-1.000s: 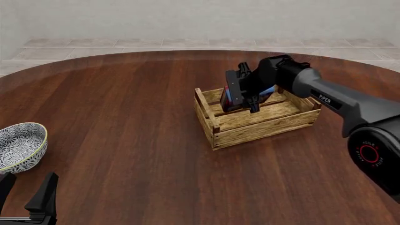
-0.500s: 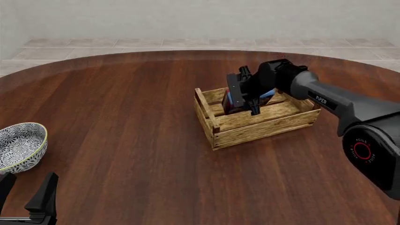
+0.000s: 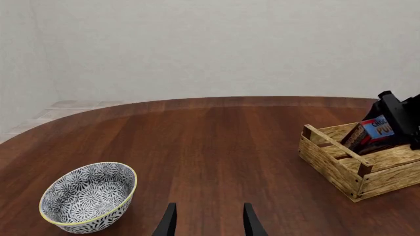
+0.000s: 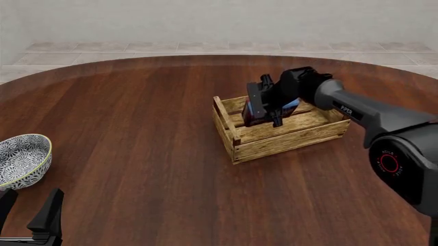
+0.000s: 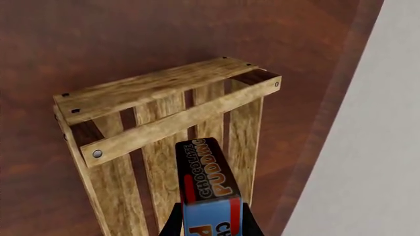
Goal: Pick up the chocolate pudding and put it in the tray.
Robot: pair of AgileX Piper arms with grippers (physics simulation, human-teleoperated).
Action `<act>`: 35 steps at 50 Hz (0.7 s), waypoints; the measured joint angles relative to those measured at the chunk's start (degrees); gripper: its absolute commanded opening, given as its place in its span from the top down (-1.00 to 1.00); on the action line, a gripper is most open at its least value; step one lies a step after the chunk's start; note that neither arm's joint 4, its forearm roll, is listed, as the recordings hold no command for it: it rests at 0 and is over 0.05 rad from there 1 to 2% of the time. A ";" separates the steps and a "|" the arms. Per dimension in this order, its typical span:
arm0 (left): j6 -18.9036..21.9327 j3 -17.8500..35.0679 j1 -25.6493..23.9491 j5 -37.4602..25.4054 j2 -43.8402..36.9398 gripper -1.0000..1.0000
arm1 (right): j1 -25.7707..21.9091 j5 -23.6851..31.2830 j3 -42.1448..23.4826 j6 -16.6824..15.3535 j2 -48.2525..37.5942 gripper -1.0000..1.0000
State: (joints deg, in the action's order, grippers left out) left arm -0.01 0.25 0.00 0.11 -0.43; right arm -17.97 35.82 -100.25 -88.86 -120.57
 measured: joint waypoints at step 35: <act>0.00 0.00 0.00 0.00 0.00 -1.00 | -0.57 0.00 0.02 1.03 -1.91 1.00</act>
State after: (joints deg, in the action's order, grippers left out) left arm -0.01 0.25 0.00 0.11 -0.43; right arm -18.54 35.82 -100.23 -87.83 -122.49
